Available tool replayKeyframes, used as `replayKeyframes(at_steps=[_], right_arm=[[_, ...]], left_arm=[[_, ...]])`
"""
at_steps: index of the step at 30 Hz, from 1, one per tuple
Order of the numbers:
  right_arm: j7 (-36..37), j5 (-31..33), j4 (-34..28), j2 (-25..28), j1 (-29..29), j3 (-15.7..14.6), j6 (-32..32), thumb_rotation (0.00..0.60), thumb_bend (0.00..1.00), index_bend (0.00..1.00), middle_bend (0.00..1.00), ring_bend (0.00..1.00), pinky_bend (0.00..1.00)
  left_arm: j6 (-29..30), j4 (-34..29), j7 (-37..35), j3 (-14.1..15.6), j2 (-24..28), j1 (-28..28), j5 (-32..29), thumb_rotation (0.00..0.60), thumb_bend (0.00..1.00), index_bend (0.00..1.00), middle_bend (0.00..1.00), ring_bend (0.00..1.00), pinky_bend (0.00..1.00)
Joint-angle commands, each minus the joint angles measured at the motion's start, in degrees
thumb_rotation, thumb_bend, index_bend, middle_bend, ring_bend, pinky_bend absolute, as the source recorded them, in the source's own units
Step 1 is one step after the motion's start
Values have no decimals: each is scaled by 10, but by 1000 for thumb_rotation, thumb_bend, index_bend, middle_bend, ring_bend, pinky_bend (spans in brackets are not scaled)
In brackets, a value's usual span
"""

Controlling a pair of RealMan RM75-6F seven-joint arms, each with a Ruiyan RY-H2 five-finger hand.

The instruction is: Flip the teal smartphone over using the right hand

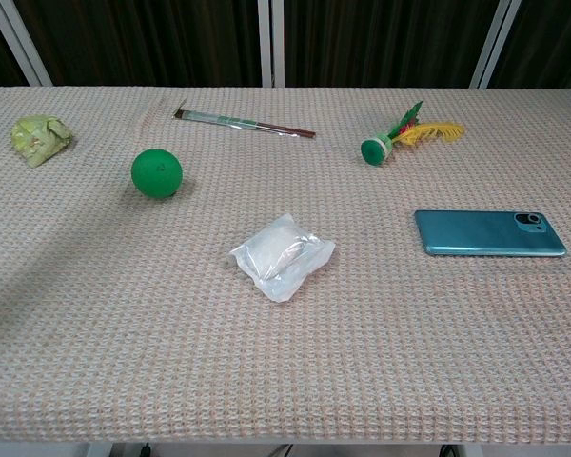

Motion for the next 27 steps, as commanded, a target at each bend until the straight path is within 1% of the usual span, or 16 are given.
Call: replayKeyframes(at_steps=[1,14,18,20,22,24,27], right_arm=[[0,-1,1,-1,1,0,-1,394,423,0,0,0,0],[-18,-4,-11,5,4,-5,-16,392,422,0,0,0,0],[-40,0,-24,12,4,-13,-37,394,407,0,0,0,0],[-73,9,-54,32,5,-27,-77,393,385,0,0,0,0],[-116,25,-107,64,10,-41,-132,395,374,0,0,0,0],[-160,39,-153,89,18,-48,-172,396,368,0,0,0,0],[-226,57,-202,107,29,-51,-214,394,351,0,0,0,0]], left_arm=[[-2,-1,1,2,1,0,-1,243,0,47,87,30,211],[-6,-4,5,9,4,-1,-3,246,0,47,87,30,210],[-9,-1,8,11,3,-2,-4,245,0,47,87,30,211],[-11,0,12,11,3,-2,-5,250,0,48,88,30,211],[-13,0,12,11,4,-3,-7,252,0,48,87,30,211],[-15,1,10,10,4,-5,-8,250,0,48,87,30,211],[-14,7,7,11,1,-5,-8,249,0,49,87,30,211]])
